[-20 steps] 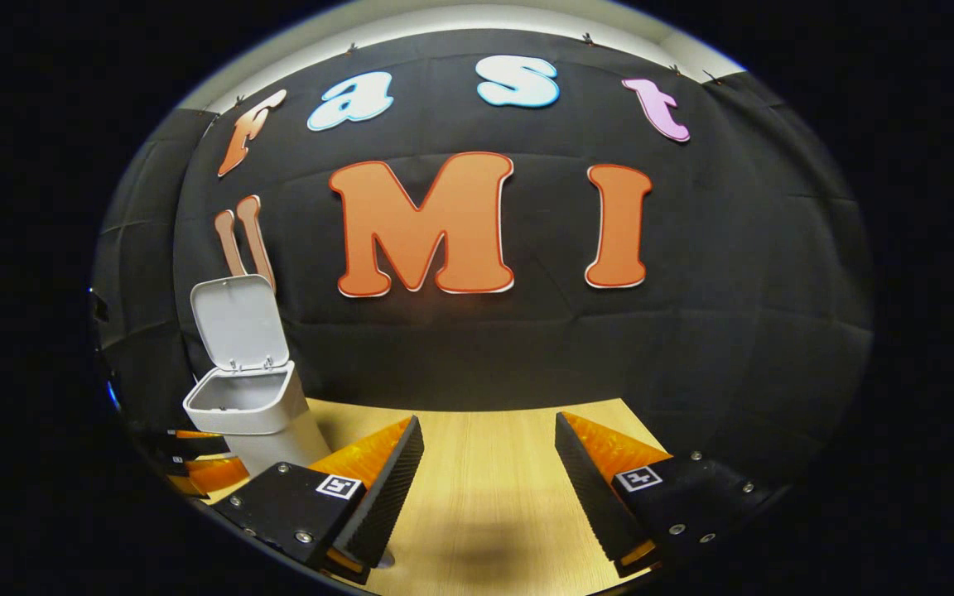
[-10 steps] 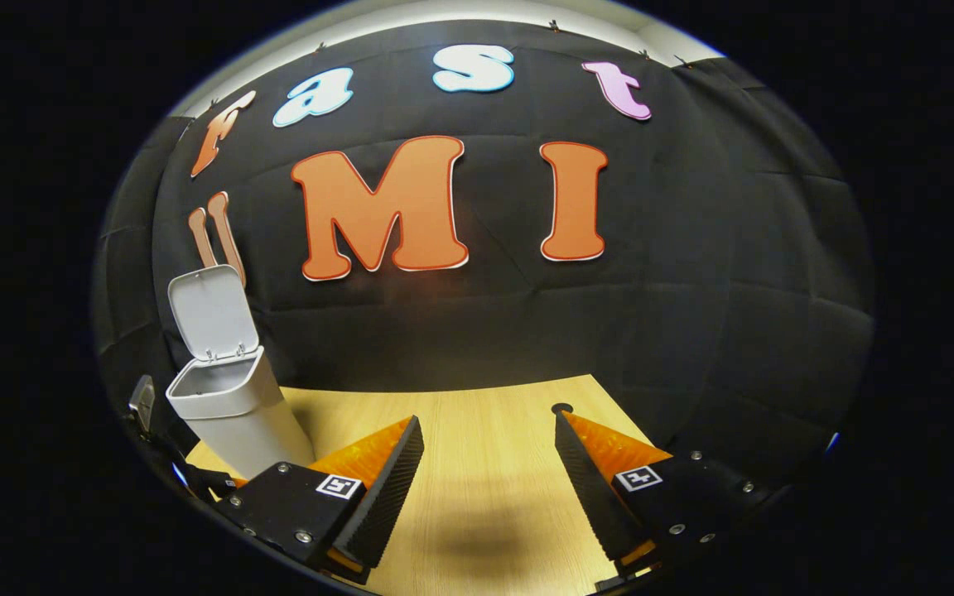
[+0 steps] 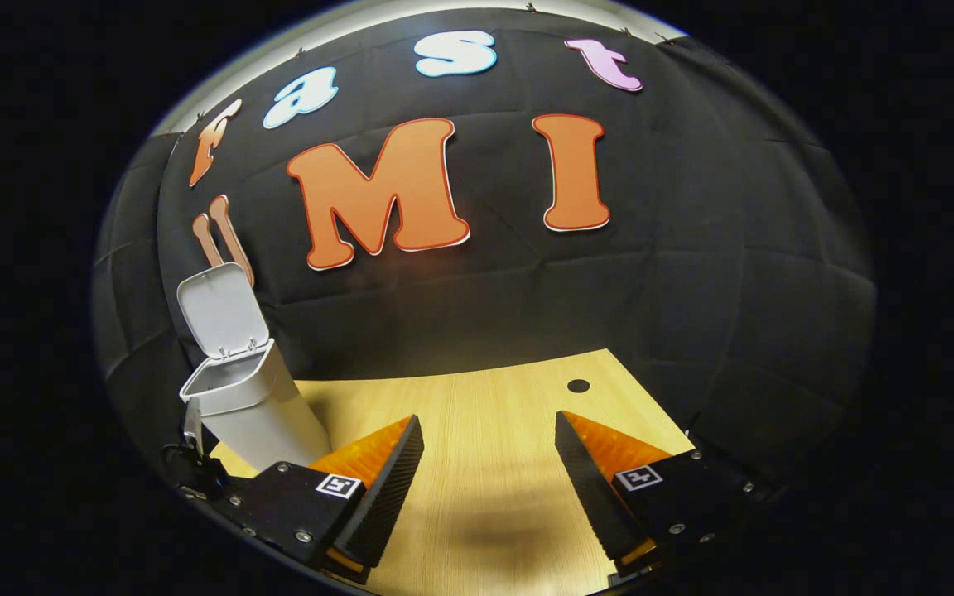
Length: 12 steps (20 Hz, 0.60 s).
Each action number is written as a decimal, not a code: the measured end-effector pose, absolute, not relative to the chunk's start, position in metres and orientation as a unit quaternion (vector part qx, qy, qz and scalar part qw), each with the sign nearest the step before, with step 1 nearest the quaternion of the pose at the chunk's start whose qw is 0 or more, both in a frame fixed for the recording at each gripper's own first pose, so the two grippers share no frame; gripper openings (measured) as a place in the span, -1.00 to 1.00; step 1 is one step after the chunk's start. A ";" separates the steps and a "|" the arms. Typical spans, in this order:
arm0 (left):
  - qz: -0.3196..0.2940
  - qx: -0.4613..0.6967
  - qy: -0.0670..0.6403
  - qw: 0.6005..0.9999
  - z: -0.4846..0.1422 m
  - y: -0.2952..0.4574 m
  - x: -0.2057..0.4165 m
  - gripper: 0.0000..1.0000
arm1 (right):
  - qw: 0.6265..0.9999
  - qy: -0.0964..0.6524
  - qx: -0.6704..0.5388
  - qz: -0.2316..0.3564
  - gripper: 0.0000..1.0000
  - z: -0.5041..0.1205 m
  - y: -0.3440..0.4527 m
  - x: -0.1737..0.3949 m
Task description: Press the lid of the desktop garbage bin to open it, pick up the crumpled paper on the desktop and throw it into the bin, then pick up the pop can on the desktop and drop it into the bin, and finally close the garbage bin lid.
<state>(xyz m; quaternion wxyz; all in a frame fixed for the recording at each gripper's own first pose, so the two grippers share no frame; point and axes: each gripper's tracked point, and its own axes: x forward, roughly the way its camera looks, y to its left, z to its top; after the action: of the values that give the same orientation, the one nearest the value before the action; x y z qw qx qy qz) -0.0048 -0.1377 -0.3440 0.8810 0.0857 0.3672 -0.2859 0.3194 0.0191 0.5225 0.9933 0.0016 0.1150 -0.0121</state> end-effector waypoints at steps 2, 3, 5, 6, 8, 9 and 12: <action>-0.284 0.084 0.374 0.879 -0.352 -0.138 -0.004 0.90 | 0.993 0.115 0.001 -0.009 0.91 0.521 0.021 0.319; -0.282 0.083 0.378 0.878 -0.356 -0.137 -0.003 0.91 | 0.993 0.117 0.001 -0.010 0.91 0.521 0.022 0.320; -0.278 0.084 0.385 0.876 -0.367 -0.135 -0.002 0.91 | 0.993 0.116 0.001 -0.019 0.92 0.521 0.018 0.322; -0.276 0.082 0.391 0.875 -0.372 -0.134 -0.003 0.91 | 0.993 0.115 -0.001 -0.021 0.91 0.522 0.017 0.322; -0.272 0.079 0.400 0.872 -0.382 -0.133 -0.003 0.91 | 0.993 0.116 -0.002 -0.020 0.92 0.521 0.019 0.322; -0.271 0.078 0.404 0.870 -0.385 -0.133 -0.004 0.91 | 0.992 0.120 -0.002 -0.025 0.91 0.520 0.018 0.321; -0.273 0.077 0.403 0.870 -0.391 -0.134 -0.002 0.91 | 0.990 0.116 -0.020 -0.074 0.91 0.518 -0.001 0.323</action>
<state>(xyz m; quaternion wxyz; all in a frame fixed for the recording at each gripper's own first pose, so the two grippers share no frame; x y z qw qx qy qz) -0.0023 -0.1341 -0.3905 0.8699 0.0773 0.4034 -0.2732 0.3228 -0.0006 0.5184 0.9903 -0.0204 0.1157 -0.0736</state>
